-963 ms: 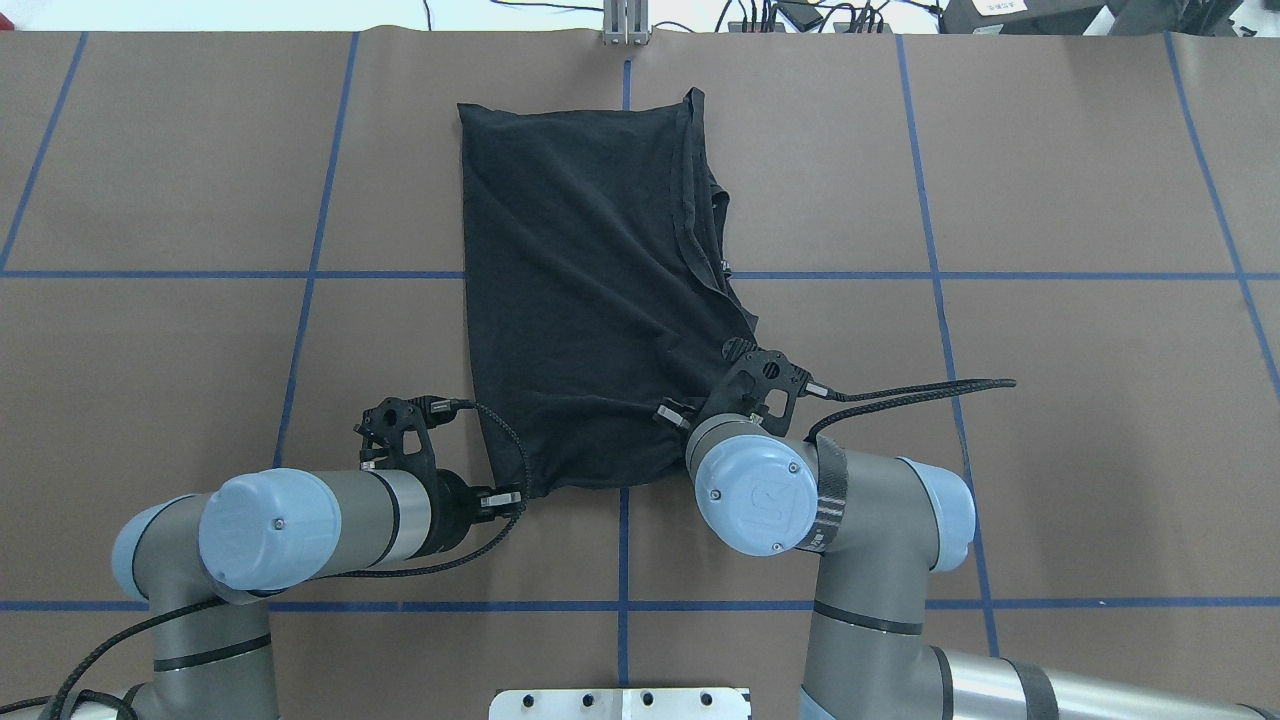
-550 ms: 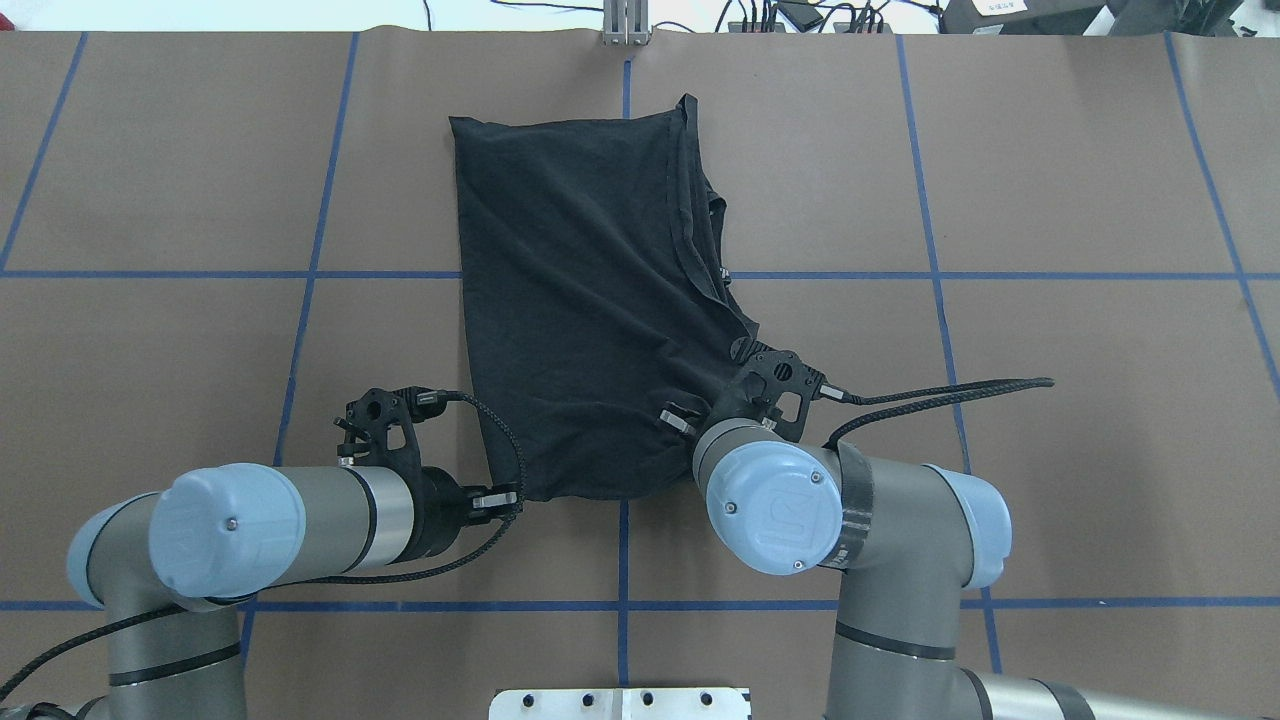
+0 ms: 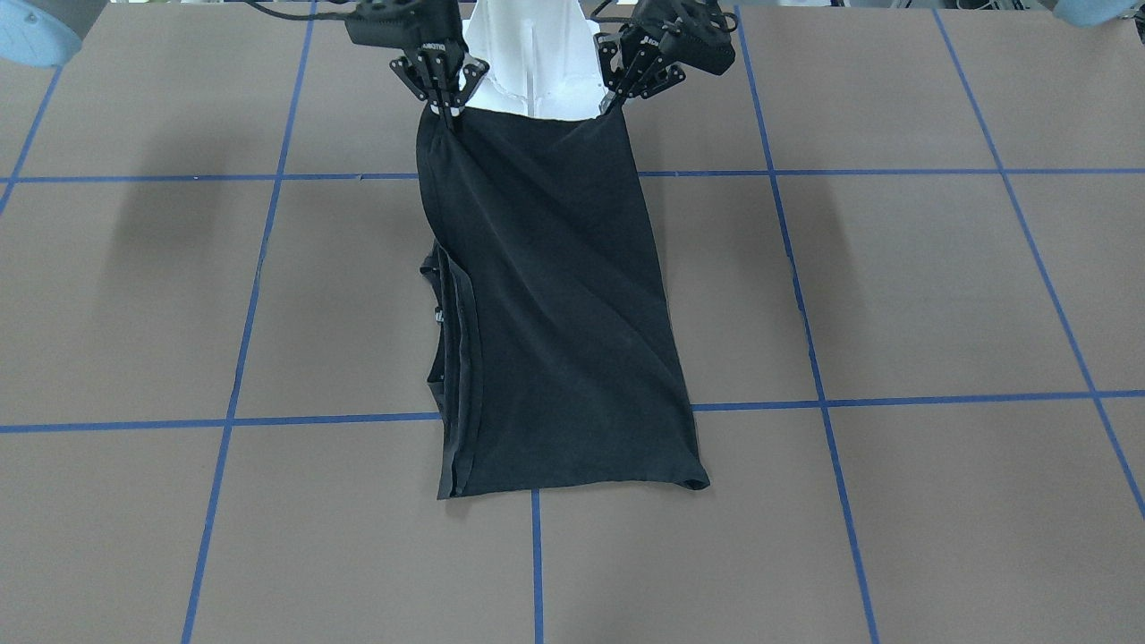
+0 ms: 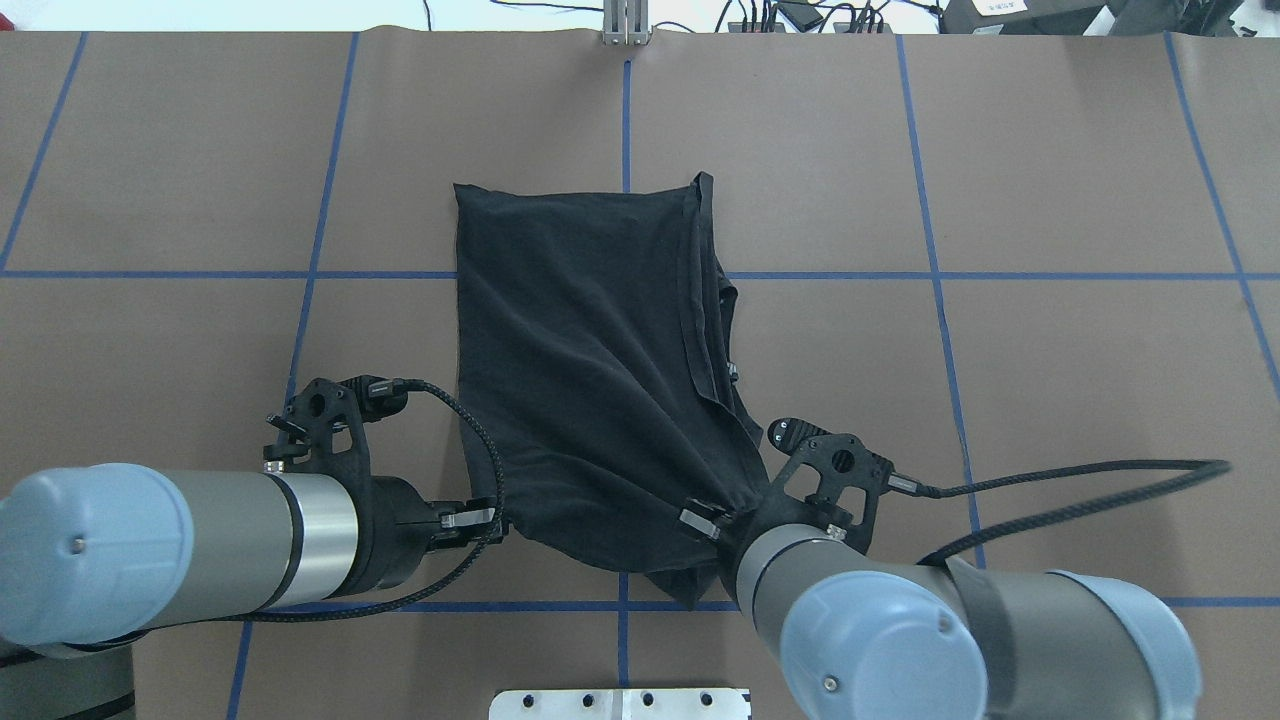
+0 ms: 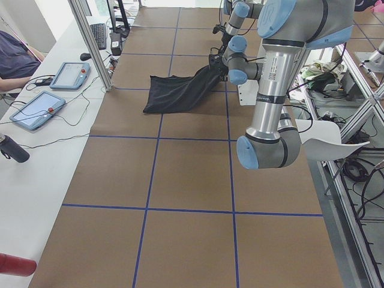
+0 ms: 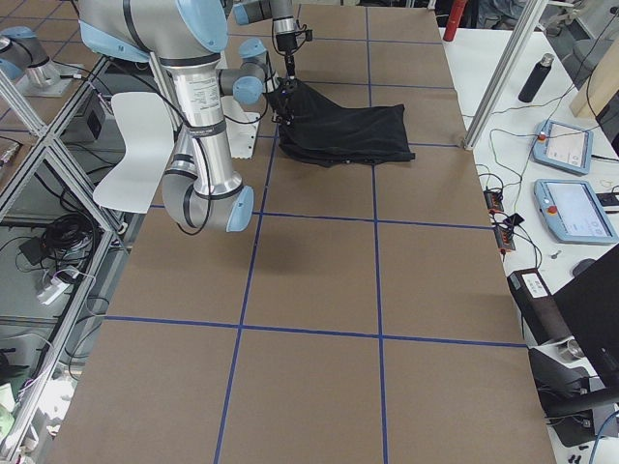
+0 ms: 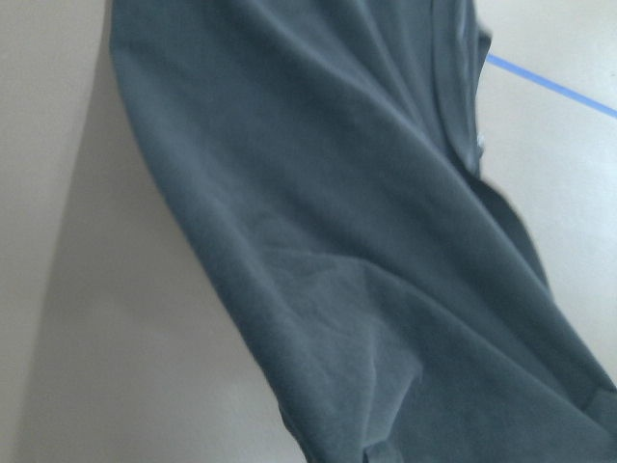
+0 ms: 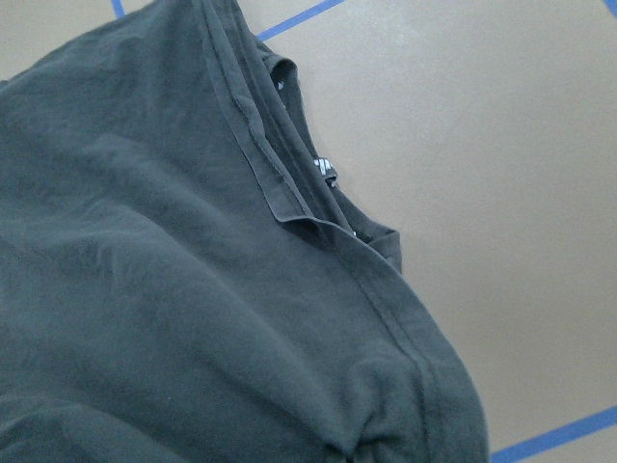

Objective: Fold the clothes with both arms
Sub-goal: 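Lift the near edge with both grippers and carry it away from the robot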

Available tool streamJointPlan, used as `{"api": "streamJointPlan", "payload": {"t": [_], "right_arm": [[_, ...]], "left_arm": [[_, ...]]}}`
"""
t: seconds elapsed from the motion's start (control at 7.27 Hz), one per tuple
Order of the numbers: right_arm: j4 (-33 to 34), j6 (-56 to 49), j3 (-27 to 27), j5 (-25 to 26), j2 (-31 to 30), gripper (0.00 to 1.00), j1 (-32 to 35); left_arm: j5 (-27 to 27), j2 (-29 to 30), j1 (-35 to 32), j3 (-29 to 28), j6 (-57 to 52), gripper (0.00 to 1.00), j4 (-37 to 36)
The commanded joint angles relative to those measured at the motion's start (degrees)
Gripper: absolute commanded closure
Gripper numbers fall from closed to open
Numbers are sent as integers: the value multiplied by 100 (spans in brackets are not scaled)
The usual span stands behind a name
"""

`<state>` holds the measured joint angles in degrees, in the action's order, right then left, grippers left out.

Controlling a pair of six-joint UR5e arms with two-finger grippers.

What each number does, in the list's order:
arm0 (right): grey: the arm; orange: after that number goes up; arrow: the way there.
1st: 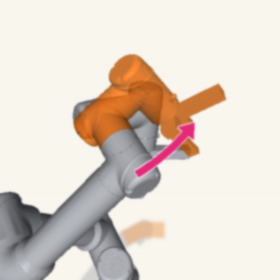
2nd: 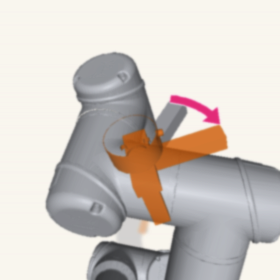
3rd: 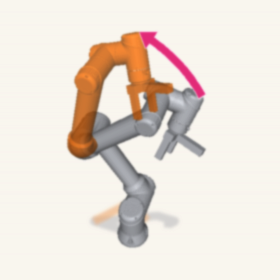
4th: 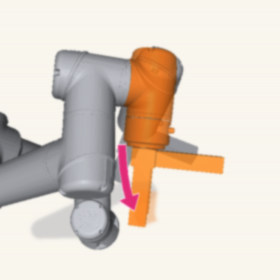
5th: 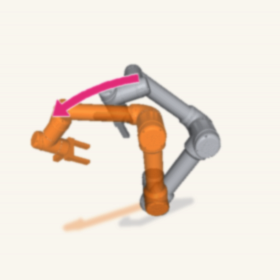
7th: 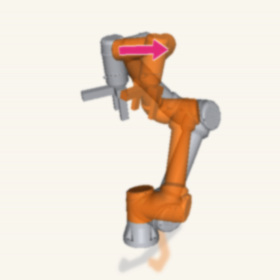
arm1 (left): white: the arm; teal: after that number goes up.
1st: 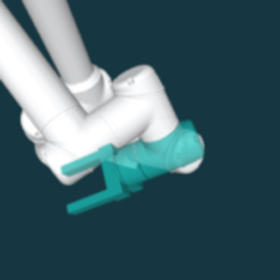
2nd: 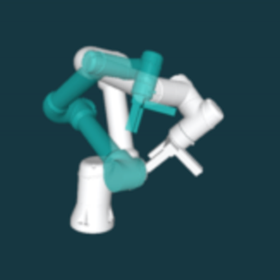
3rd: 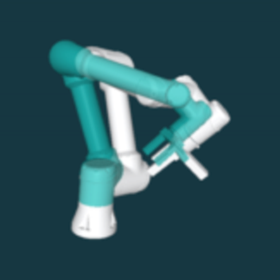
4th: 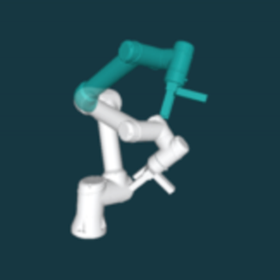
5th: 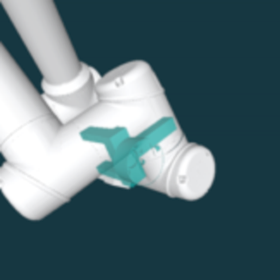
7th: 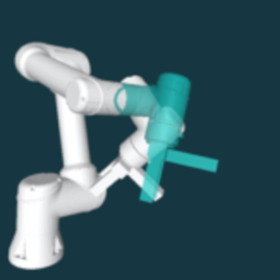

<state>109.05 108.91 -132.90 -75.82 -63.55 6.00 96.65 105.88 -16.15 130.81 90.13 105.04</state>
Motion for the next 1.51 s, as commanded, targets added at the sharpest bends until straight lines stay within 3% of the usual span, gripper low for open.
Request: {"api": "streamJointPlan", "payload": {"t": [0.0,0.28,0.55,0.96,1.38], "right_arm": [[424,-45,-342,6,132,100,180],[406,-98,-19,-3,438,100,541],[389,-124,823,-20,1140,100,997],[380,-352,1345,-99,1476,100,1525],[336,-572,2257,-319,2021,100,2026]], "left_arm": [[249,160,-134,16,-100,100,-335],[257,511,-659,-475,-643,100,-344],[266,906,-1143,-941,-846,100,-379],[634,1057,-2082,-1118,-1742,100,-766],[618,1969,-2585,-2574,-2226,100,-740]]}}
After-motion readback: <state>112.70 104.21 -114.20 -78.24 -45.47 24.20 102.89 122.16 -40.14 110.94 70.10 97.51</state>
